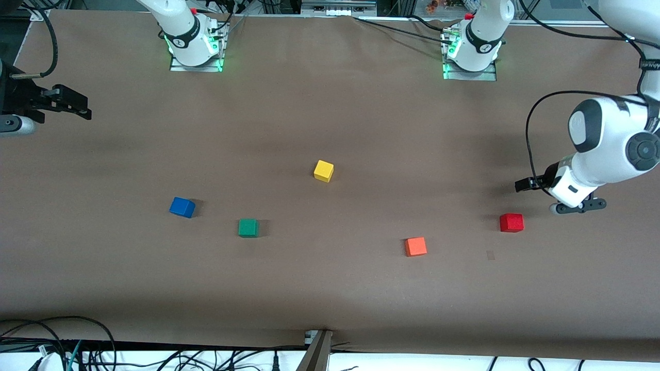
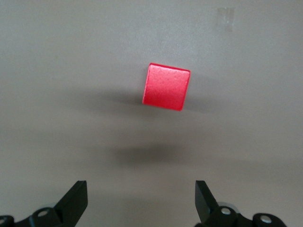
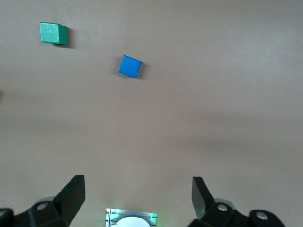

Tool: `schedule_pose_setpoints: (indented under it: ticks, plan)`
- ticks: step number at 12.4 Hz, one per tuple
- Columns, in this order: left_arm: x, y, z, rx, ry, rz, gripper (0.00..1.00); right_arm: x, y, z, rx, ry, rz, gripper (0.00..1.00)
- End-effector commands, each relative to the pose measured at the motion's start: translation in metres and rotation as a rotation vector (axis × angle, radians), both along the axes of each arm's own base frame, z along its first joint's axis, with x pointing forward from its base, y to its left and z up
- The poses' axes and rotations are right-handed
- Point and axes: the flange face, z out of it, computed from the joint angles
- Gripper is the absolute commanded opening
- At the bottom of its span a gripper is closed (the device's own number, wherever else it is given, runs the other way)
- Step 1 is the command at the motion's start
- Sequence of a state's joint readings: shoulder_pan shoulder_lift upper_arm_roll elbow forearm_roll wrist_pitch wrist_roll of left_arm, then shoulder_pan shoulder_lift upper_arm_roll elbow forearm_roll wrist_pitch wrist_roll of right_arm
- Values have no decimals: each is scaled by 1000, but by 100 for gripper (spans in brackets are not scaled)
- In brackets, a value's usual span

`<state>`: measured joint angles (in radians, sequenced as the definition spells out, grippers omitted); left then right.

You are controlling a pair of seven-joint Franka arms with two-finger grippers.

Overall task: Pass red block to right arm, stack on blue
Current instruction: 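Move the left gripper over the red cube and lower it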

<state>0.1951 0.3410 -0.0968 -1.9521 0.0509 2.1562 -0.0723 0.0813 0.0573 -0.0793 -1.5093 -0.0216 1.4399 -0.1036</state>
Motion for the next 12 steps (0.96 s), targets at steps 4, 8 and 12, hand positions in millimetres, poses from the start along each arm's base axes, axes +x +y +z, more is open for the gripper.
schedule_pose_setpoints:
  ticks: [4, 8, 12]
  plan:
    - [35, -12, -32, 17, -2, -33, 100, 2, 0, 5, -11, -8, 14, 100]
    - [60, -14, -53, 16, -10, -46, 100, 2, 0, 5, -10, -8, 14, 100]
    - [79, -16, -78, 61, -31, -100, 100, 2, 0, 5, -10, -7, 14, 100]
